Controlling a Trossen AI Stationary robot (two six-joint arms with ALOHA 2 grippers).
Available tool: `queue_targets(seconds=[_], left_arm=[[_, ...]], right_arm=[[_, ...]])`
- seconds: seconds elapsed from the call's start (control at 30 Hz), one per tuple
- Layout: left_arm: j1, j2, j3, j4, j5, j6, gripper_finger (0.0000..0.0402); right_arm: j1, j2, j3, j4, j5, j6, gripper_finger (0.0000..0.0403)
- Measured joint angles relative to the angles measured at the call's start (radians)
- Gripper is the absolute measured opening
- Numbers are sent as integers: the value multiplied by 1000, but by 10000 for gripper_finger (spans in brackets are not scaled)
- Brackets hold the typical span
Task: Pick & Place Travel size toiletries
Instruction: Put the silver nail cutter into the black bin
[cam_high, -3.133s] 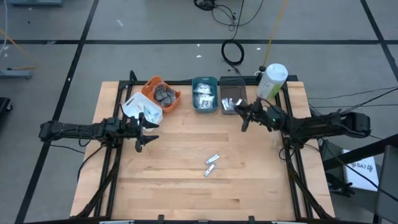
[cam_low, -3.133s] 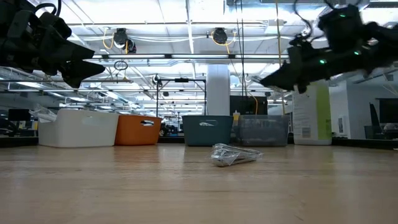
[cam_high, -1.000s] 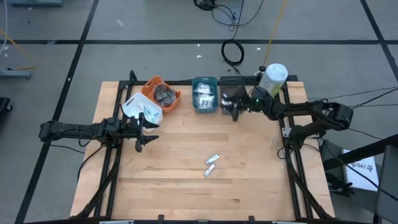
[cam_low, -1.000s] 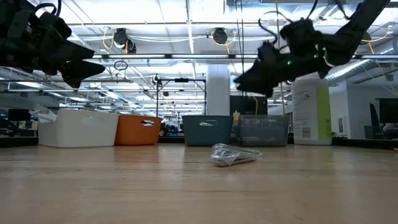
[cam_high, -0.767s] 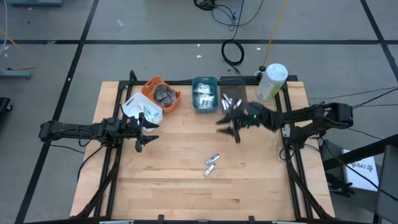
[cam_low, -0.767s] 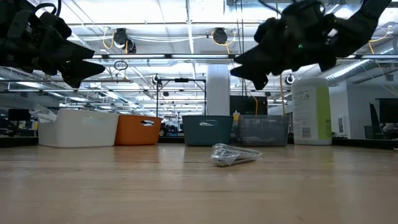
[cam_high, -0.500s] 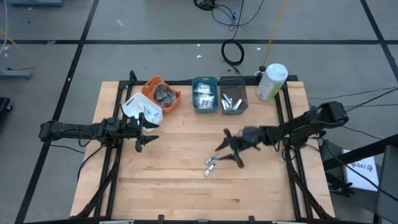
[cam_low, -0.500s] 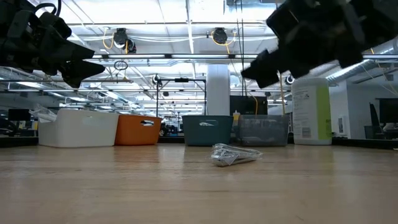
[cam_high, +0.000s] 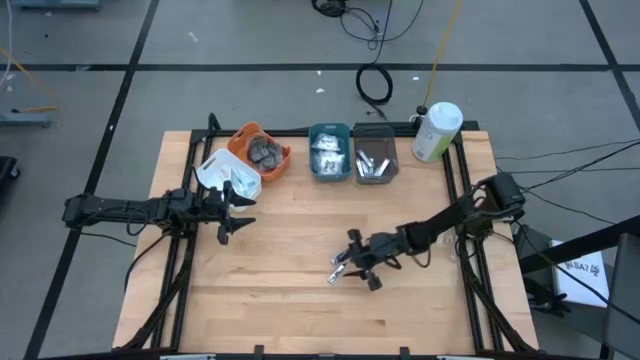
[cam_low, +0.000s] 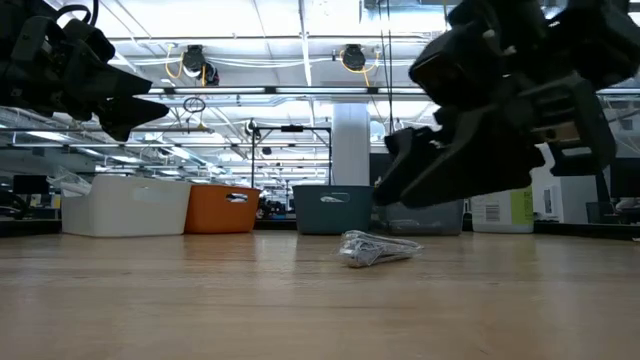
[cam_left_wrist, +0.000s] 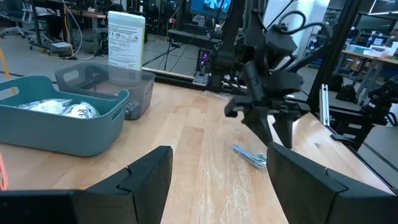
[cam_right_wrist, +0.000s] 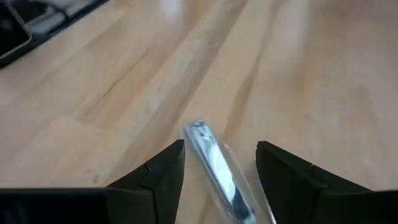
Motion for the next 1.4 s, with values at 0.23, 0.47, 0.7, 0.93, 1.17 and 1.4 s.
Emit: queue_targets(seconds=[0.23,0.47,0.7,0.93,1.17,1.4], left_arm=[[0,0,0,-2,0,0,255],[0,0,0,-2,0,0,255],[0,0,0,1,0,0,255],[0,0,0,0,0,0,255],[0,0,0,0,0,0,255],[0,0,0,0,0,0,255]], right_arm=[[0,69,170,-229,-74,-86,186],[-6,118,200,-304,-87,-122,181],[-32,143,202,-378,-93,-92,180],[-34,138,202,-394,-90,-91,166],[-34,138,201,-398,-89,-99,102],[-33,122,199,-407,-88,-127,43]])
